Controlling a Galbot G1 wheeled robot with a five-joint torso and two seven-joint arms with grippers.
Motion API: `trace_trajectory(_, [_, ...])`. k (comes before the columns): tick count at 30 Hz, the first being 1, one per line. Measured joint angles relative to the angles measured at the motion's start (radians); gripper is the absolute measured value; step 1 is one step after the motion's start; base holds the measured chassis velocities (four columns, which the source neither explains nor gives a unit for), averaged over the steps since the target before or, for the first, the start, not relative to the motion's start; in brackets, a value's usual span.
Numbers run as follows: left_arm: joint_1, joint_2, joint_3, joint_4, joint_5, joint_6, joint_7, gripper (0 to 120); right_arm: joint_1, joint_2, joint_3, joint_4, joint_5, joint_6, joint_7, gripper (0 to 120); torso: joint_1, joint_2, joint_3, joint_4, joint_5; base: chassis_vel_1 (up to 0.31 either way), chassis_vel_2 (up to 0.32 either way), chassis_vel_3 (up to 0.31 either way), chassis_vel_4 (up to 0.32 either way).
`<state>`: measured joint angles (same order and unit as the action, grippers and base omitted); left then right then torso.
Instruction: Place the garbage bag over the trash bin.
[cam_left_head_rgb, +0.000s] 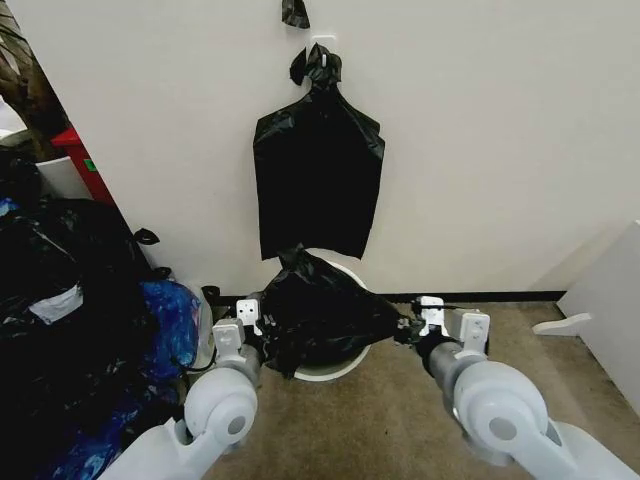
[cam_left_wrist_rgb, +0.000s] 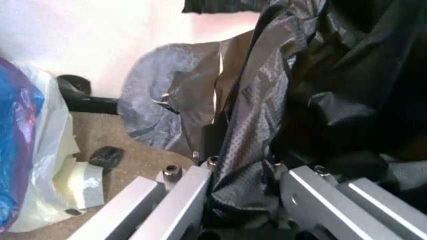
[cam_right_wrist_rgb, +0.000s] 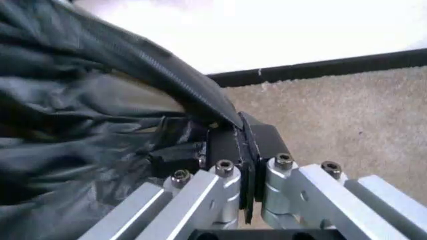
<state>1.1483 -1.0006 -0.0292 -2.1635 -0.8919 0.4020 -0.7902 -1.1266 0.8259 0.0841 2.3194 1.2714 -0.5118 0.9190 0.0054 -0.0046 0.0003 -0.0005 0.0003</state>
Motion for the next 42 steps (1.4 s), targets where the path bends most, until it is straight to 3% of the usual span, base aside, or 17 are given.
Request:
trace_trajectory(1, [0.009, 0.000, -0.011, -0.010, -0.005, -0.004, 0.008, 0, -0.016, -0.004, 0.015, -0.016, -0.017, -0.004, -0.029, 0, 0.000, 0.000, 0.000, 0.0000, 0.0000, 0.000, 0.000, 0.000, 0.000])
trace_trajectory(4, [0.009, 0.010, -0.038, -0.047, -0.036, -0.017, 0.056, 0, -0.117, -0.029, 0.109, -0.093, -0.148, -0.020, -0.276, 0, 0.000, 0.000, 0.000, 0.0000, 0.0002, 0.000, 0.000, 0.000, 0.000])
trace_trajectory(5, [0.008, 0.015, -0.044, -0.056, -0.040, -0.021, 0.079, 0, -0.136, -0.038, 0.126, -0.106, -0.173, -0.019, -0.333, 0, 0.000, 0.000, 0.000, -0.0015, -0.0002, 0.000, 0.000, 0.000, 0.000])
trace_trajectory(6, [0.012, 0.022, -0.050, -0.067, -0.041, -0.025, 0.099, 0, -0.145, -0.046, 0.138, -0.125, -0.203, -0.007, -0.402, 0, 0.000, 0.000, 0.000, -0.0009, -0.0001, 0.000, 0.000, 0.000, 0.000])
trace_trajectory(11, [0.036, 0.034, -0.061, -0.102, -0.059, -0.031, 0.156, 0, -0.129, -0.058, 0.141, -0.188, -0.271, 0.038, -0.568, 0, 0.000, 0.000, 0.000, 0.0003, 0.0001, 0.000, 0.000, 0.000, 0.000])
trace_trajectory(14, [0.049, 0.038, -0.063, -0.129, -0.091, -0.028, 0.188, 0, -0.110, -0.060, 0.137, -0.244, -0.339, 0.076, -0.711, 0, 0.000, 0.000, 0.000, 0.0001, 0.0001, 0.000, 0.000, 0.000, 0.000])
trace_trajectory(19, [0.052, 0.042, -0.064, -0.150, -0.142, -0.021, 0.195, 0, -0.104, -0.058, 0.135, -0.303, -0.463, 0.141, -0.836, 0, 0.000, 0.000, 0.000, 0.0000, 0.0000, 0.000, 0.000, 0.000, 0.000])
trace_trajectory(25, [0.040, 0.039, -0.064, -0.135, -0.153, -0.020, 0.184, 0, -0.133, -0.063, 0.137, -0.269, -0.501, 0.149, -0.789, 1, 0.000, 0.000, 0.000, -0.0001, 0.0001, 0.000, 0.000, 0.000, 0.000])
trace_trajectory(27, [0.023, 0.023, -0.069, -0.091, -0.159, -0.030, 0.154, 0, -0.166, -0.093, 0.156, -0.214, -0.500, 0.141, -0.724, 16, 0.000, 0.000, 0.000, -0.0004, -0.0002, 0.000, 0.000, 0.000, 0.000])
trace_trajectory(30, [0.007, 0.011, -0.070, -0.048, -0.162, -0.048, 0.128, 0, -0.178, -0.115, 0.165, -0.168, -0.474, 0.133, -0.667, 28, 0.000, 0.000, 0.000, -0.0005, -0.0003, 0.000, 0.000, 0.000, 0.000])
trace_trajectory(32, [0.001, 0.009, -0.071, -0.034, -0.169, -0.055, 0.118, 0, -0.176, -0.122, 0.170, -0.137, -0.432, 0.112, -0.624, 31, 0.000, 0.000, 0.000, -0.0003, -0.0001, 0.000, 0.000, 0.000, 0.000])
trace_trajectory(37, [-0.005, 0.003, -0.073, -0.014, -0.221, -0.065, 0.095, 0, -0.161, -0.154, 0.183, -0.050, -0.344, 0.066, -0.527, 54, 0.000, 0.000, 0.000, 0.0000, -0.0002, 0.000, 0.000, 0.000, 0.000])
trace_trajectory(42, [0.003, -0.003, -0.074, -0.007, -0.217, -0.093, 0.074, 0, -0.168, -0.151, 0.187, 0.029, -0.292, 0.050, -0.440, 69, 0.000, 0.000, 0.000, -0.0002, -0.0002, 0.000, 0.000, 0.000, 0.000])
